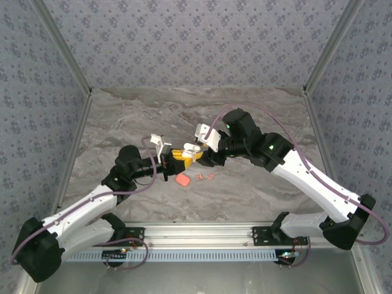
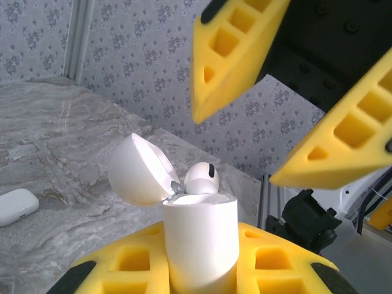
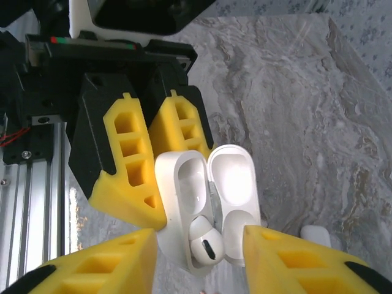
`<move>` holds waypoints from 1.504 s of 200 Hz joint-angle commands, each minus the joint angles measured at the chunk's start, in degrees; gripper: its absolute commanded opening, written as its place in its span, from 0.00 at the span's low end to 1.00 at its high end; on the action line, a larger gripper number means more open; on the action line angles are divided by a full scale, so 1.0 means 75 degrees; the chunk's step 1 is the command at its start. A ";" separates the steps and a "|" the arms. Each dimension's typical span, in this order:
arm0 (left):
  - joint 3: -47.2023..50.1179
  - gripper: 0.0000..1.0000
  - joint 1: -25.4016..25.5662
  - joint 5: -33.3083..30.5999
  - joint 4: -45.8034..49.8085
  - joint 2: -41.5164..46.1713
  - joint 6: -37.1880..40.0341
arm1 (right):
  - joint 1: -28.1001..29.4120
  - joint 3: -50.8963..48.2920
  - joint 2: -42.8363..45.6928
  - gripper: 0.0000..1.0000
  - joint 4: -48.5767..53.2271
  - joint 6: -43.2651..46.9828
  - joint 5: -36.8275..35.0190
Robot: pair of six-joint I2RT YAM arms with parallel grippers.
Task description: Insert the wireless bluetooth earbuds into the charging case
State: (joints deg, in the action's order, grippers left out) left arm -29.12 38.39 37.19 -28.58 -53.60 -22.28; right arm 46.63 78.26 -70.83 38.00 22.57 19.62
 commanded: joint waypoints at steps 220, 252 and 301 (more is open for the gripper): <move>0.0098 0.00 0.0072 -0.2723 0.2993 0.3349 0.1249 | -0.0650 0.0119 -0.5432 0.52 -0.2871 -0.3974 -0.0387; 0.0150 0.00 0.0072 -0.2735 0.2967 0.3362 0.1191 | -0.0505 0.0764 -0.6230 0.51 -0.2700 -0.3689 -0.0315; 0.0265 0.00 0.0068 -0.2780 0.2826 0.3359 0.1125 | -0.0417 0.1266 -0.6942 0.48 -0.2589 -0.3485 -0.0185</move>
State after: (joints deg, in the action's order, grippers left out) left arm -27.22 38.44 17.06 -5.93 -28.93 -13.52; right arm 43.03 85.01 -120.75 17.52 -5.45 16.78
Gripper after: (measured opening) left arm 0.196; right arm 0.489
